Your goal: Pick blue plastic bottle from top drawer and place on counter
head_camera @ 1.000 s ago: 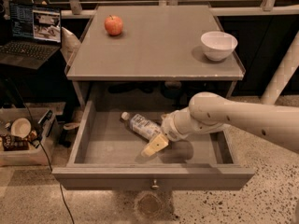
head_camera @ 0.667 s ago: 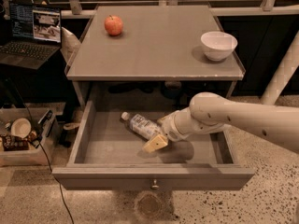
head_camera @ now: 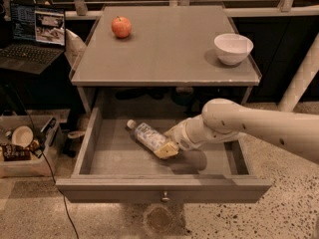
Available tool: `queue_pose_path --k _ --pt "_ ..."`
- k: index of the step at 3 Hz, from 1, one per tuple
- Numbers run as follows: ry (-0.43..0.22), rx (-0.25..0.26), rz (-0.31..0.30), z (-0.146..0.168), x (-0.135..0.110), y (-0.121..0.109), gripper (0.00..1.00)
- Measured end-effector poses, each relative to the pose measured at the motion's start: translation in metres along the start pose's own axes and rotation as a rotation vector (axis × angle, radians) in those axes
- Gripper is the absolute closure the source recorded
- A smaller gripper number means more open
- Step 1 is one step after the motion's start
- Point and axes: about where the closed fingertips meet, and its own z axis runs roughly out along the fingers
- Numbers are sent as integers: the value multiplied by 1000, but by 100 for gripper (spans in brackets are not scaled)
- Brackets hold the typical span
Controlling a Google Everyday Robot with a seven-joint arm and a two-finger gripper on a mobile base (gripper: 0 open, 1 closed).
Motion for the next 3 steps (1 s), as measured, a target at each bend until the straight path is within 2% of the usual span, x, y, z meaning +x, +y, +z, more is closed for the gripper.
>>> queue_pose_path --k 1,3 --pt "0 0 0 0 0 0 98" --pt "-5 -9 -15 -2 -4 5 100"
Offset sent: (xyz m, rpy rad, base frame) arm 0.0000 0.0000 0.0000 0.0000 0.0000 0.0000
